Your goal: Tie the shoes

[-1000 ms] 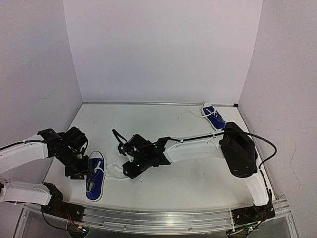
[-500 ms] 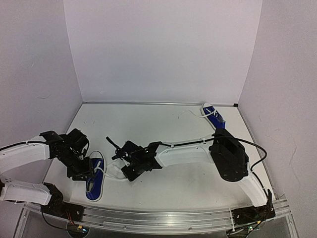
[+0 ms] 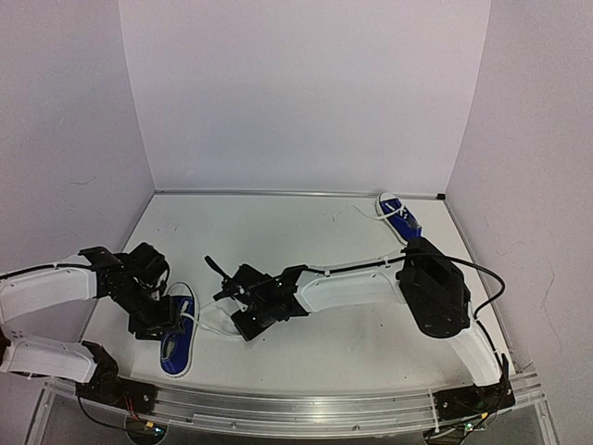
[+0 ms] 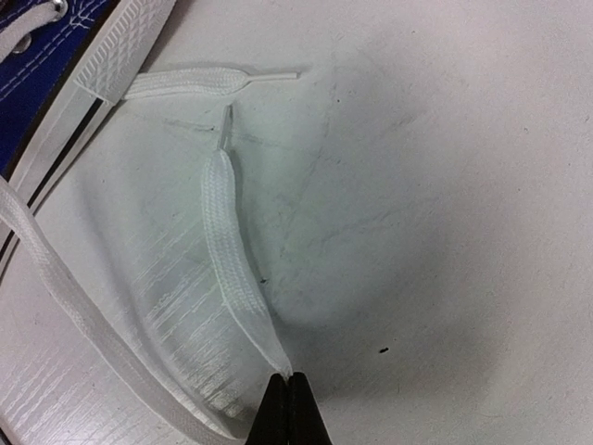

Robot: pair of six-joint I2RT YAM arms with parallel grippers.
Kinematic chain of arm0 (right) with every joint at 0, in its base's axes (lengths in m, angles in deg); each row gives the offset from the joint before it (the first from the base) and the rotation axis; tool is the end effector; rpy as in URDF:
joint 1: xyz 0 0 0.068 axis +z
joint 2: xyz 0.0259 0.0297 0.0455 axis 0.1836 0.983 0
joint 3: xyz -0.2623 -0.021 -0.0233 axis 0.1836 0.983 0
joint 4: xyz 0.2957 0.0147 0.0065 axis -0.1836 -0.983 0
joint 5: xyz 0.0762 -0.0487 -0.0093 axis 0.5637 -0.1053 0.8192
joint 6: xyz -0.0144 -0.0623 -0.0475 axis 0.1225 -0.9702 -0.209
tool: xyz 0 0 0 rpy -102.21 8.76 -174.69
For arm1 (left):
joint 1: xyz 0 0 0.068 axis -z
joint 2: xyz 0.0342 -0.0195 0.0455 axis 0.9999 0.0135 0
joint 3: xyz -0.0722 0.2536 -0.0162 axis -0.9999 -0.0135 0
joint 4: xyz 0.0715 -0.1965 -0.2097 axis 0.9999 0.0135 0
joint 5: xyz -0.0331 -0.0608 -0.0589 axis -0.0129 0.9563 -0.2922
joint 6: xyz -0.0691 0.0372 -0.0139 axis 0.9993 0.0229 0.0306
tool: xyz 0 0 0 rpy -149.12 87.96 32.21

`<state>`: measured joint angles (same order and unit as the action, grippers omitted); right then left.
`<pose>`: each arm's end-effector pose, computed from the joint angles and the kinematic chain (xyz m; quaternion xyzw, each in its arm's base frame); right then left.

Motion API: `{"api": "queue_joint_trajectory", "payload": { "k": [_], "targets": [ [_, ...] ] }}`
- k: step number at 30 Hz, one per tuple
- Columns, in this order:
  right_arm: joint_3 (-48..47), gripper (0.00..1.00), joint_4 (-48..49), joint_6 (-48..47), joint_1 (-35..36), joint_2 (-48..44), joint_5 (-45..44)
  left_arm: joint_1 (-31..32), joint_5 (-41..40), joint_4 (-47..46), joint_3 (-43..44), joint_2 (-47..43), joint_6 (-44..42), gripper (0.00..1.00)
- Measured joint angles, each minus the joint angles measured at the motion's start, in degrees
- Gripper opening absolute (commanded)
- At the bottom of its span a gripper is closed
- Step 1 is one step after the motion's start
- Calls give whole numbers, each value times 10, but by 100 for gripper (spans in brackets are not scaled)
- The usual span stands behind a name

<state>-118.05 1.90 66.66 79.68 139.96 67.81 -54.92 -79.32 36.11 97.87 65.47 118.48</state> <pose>0.1974 0.5143 0.0765 -0.4040 0.8639 0.2036 0.2213 0.1685 -0.1277 0.1291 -0.0965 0.9857 -0.1331 0.0382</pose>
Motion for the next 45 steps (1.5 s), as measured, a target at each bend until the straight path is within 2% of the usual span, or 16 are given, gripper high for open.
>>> {"api": "queue_joint_trajectory", "payload": {
  "k": [15, 22, 34, 36, 41, 43, 45],
  "targets": [
    [9, 0, 4, 1, 0, -5, 5, 0, 16, -14, 36, 76, -12, 64],
    [11, 0, 3, 5, -1, -7, 9, 0, 16, -15, 44, 76, -20, 61],
    [13, 0, 3, 5, -1, -9, 10, 0, 8, -32, -8, 24, -12, 41],
    [18, 0, 2, 5, -1, -12, 10, 0, 2, -30, -14, 23, -7, 34],
    [31, 0, -6, 7, -1, -22, 0, 0, -5, -29, -19, 23, 3, 6],
    [36, 0, -9, 7, -1, -27, -7, 0, -7, -25, -19, 23, 0, 0],
    [45, 0, -13, 7, -2, -34, -16, 0, -7, -24, -17, 23, -4, 0]
  ]
}}
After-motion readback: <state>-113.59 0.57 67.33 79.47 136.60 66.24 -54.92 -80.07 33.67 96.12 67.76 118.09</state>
